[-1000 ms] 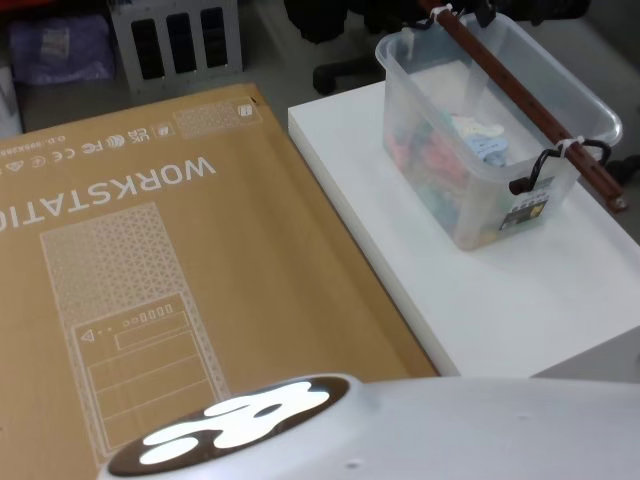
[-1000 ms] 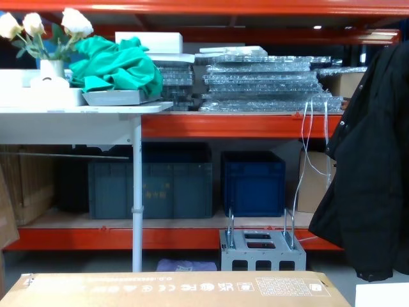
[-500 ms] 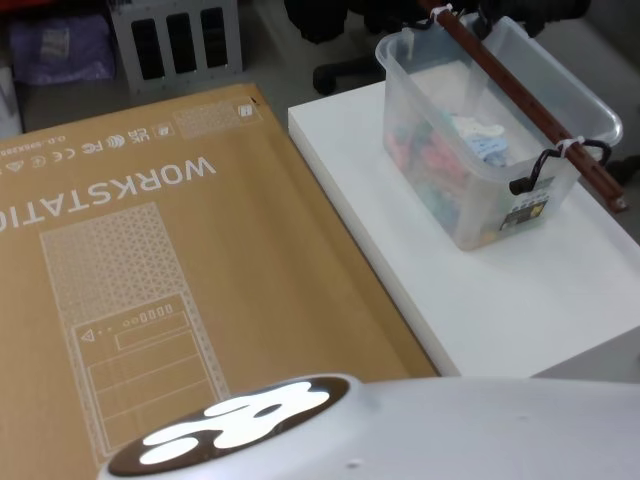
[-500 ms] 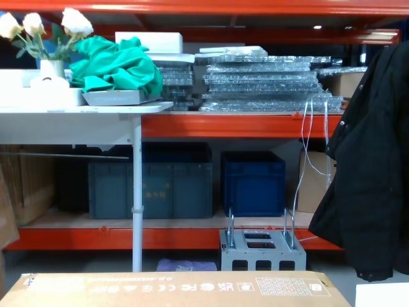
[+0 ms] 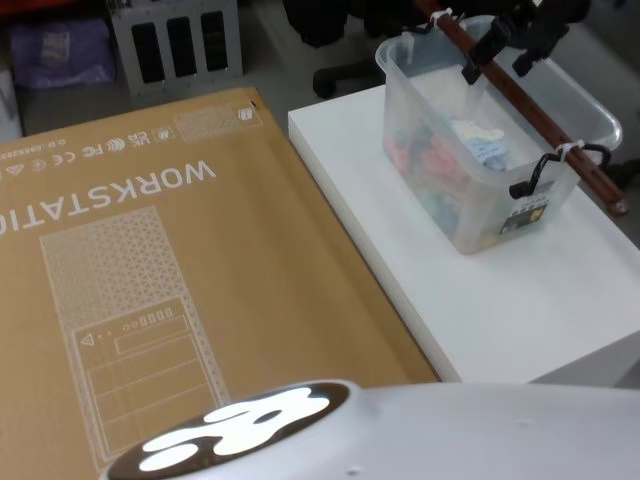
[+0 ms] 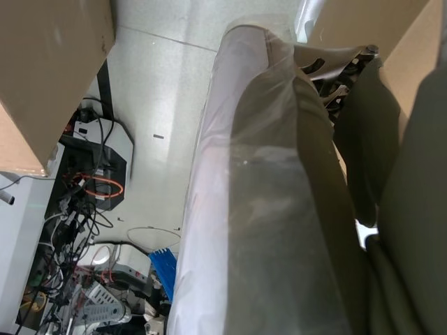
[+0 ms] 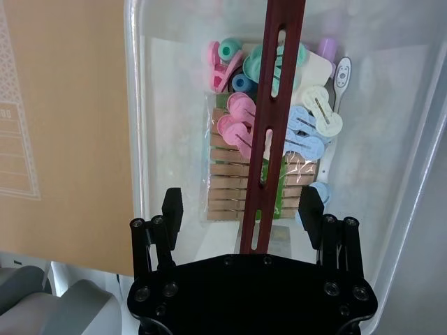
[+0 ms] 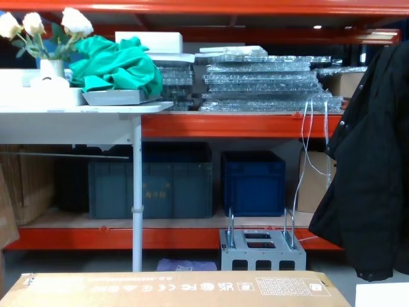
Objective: Use one hand to grasp the basket and place it at the designated location.
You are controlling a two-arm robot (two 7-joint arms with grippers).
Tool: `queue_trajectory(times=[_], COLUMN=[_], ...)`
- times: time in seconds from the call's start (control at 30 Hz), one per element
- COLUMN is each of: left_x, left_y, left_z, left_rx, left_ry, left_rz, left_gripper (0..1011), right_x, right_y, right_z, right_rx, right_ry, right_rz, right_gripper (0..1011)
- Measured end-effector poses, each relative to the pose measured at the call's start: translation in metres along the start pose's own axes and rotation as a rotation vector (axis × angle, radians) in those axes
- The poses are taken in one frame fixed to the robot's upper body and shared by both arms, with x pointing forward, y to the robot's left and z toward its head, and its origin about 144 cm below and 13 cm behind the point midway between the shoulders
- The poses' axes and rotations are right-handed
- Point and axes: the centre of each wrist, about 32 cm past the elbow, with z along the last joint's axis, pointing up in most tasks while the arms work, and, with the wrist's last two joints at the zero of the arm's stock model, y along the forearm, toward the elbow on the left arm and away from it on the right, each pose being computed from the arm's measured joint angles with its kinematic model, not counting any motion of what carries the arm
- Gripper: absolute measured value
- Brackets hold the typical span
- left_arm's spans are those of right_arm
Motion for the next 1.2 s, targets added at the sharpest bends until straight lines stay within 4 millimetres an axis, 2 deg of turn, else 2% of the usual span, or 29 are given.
queue_trajectory(times=[0.43, 0.77, 0.93, 1.2], left_x=[0.0, 0.0, 0.0, 0.0], left_y=[0.0, 0.0, 0.0, 0.0], left_z=[0.0, 0.0, 0.0, 0.0], left_rx=[0.0, 0.0, 0.0, 0.0], left_ry=[0.0, 0.0, 0.0, 0.0], left_rz=[0.0, 0.0, 0.0, 0.0], left_gripper=[0, 0, 0, 0], right_x=[0.005, 0.007, 0.007, 0.006], right_y=[0.029, 0.041, 0.04, 0.039], right_z=[0.001, -0.001, -0.002, -0.003], right_rx=[-0.038, -0.048, -0.048, -0.047], right_ry=[-0.007, -0.003, -0.004, -0.004], right_rz=[0.072, 0.095, 0.088, 0.081], right_gripper=[1001, 997, 904, 659])
